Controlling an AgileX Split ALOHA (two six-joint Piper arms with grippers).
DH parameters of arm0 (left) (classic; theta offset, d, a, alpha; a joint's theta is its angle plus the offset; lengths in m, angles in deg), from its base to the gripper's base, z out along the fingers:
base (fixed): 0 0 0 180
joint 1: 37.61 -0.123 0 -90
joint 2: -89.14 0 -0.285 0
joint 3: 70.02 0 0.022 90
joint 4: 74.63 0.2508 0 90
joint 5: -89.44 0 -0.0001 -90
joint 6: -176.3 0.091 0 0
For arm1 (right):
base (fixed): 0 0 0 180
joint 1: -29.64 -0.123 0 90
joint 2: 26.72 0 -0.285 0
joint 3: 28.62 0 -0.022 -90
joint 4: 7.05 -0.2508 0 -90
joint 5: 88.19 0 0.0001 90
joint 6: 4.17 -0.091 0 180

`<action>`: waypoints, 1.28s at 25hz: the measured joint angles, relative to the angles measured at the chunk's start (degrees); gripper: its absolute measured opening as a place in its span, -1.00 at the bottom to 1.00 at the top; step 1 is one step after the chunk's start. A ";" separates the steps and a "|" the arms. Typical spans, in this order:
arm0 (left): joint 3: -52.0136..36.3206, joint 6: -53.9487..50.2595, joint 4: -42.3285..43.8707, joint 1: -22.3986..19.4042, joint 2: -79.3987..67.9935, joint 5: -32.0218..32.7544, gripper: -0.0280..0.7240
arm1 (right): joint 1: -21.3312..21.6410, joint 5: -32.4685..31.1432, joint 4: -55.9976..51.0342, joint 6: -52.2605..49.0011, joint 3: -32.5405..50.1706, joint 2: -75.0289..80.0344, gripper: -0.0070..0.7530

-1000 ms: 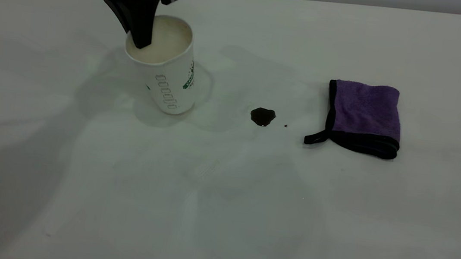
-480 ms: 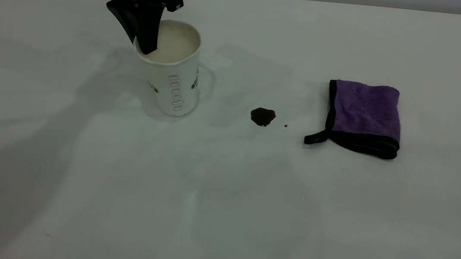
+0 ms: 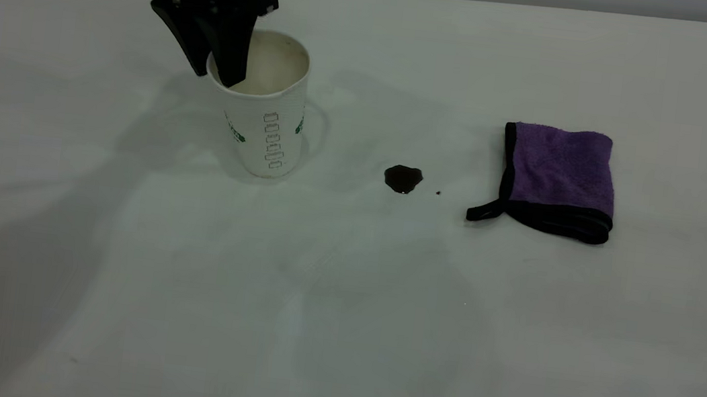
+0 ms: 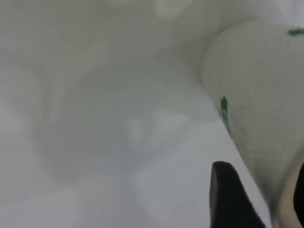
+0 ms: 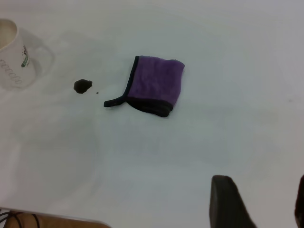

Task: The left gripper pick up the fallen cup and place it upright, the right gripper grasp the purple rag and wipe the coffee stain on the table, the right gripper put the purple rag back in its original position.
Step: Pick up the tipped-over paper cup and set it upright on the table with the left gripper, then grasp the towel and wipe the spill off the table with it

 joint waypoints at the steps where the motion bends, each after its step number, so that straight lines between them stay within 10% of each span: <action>1: 0.00 0.00 0.04 0.00 0.61 0.76 0.16 | 0.00 0.00 0.00 0.00 0.00 0.00 0.03; 20: 7.38 -6.81 0.11 0.00 24.87 3.63 0.17 | 0.00 0.00 0.00 0.00 0.00 0.00 0.03; 32: -28.73 -8.22 3.01 0.00 61.87 3.63 0.17 | 0.00 0.00 0.00 0.00 0.00 0.00 0.03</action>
